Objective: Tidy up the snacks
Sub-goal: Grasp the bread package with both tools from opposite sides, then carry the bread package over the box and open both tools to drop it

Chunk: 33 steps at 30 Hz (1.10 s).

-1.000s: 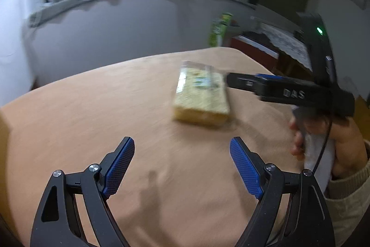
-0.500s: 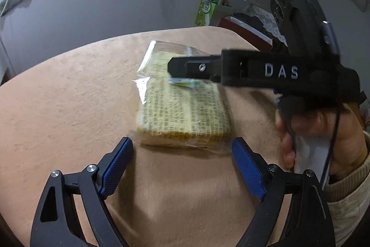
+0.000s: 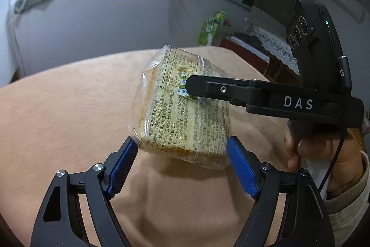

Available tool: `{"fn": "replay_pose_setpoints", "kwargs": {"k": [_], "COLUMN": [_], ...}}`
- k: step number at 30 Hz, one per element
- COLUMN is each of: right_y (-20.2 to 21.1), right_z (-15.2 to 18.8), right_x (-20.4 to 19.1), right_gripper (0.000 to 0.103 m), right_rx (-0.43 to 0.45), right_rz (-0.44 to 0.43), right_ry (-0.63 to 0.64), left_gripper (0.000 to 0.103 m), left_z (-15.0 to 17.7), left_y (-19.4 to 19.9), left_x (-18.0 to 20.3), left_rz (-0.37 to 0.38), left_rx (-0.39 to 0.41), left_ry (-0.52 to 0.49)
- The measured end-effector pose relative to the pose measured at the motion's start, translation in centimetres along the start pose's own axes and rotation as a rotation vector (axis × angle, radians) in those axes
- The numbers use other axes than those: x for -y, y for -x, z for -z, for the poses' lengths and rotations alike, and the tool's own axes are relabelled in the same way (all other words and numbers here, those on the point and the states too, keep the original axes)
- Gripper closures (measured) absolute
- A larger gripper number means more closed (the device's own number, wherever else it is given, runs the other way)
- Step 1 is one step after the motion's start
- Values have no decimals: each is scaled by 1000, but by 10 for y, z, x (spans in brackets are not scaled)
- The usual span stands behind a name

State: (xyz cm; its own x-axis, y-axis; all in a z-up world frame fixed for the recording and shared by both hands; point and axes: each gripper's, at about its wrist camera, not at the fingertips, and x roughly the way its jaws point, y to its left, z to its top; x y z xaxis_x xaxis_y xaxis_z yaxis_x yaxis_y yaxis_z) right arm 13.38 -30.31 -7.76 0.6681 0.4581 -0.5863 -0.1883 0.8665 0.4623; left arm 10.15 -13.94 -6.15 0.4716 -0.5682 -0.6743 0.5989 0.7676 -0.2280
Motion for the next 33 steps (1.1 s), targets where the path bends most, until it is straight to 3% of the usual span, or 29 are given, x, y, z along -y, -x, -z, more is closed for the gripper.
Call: {"fn": "replay_pose_setpoints", "kwargs": {"k": [15,33], "right_y": [-23,-84], "right_z": [-2,-3], "right_x": [-152,-326], "right_gripper": [33,33], "right_rx": [-22,-87], "right_rz": [-140,-319], "right_ry": [173,372], "left_gripper": [23,23], "left_z": [34,84], "left_y": [109,226], "left_x": [-52,-155], "left_rz": [-160,-362], "left_rx": [151,291], "left_ry": [119,268]}}
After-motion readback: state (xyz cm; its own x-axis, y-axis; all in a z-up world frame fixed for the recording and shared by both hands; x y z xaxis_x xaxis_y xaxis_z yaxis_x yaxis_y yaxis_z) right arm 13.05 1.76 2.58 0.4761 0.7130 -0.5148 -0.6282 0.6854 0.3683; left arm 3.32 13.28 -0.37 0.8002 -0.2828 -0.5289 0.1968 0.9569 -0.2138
